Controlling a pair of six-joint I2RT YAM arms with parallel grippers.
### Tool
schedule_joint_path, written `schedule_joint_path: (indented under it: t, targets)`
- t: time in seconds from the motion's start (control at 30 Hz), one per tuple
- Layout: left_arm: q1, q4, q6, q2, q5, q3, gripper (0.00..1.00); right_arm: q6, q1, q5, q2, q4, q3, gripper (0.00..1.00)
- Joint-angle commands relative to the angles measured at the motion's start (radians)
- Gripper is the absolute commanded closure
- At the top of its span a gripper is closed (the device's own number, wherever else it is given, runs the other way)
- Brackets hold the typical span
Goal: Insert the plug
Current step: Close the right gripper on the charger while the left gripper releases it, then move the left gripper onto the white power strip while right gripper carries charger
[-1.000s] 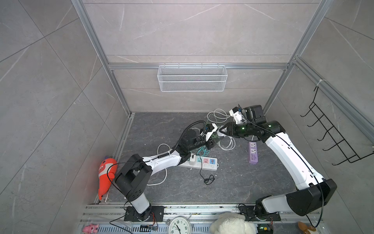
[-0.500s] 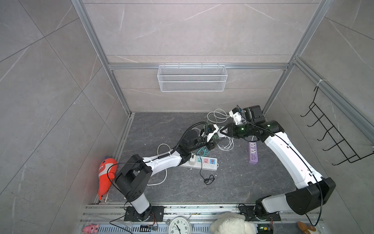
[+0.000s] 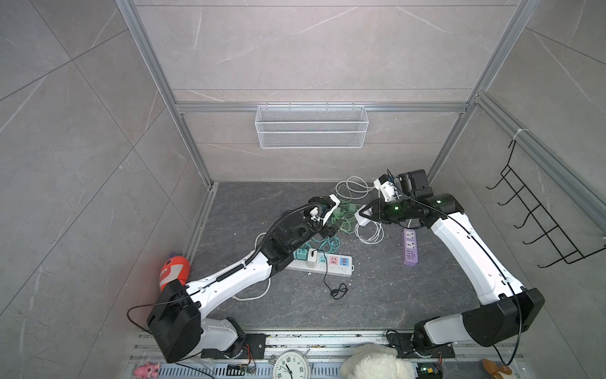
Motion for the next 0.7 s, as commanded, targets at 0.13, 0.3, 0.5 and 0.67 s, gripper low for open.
schedule_joint_path:
  t: [0.13, 0.3, 0.5, 0.67]
  targets:
    - [0.025, -0.332, -0.027, -0.076, -0.299, 0.002, 0.23, -0.073, 0.0, 0.157, -0.038, -0.148, -0.022, 0.98]
    - [0.025, -0.545, -0.175, -0.065, -0.212, -0.006, 0.33, -0.033, 0.015, 0.171, -0.067, -0.122, -0.117, 0.98]
    - [-0.005, -0.703, -0.362, -0.147, -0.095, -0.086, 0.47, -0.011, 0.026, 0.19, -0.072, -0.085, -0.186, 0.97]
    - [-0.118, -0.78, -0.465, -0.228, -0.005, -0.157, 0.48, -0.013, 0.027, 0.23, -0.044, -0.091, -0.17, 0.97]
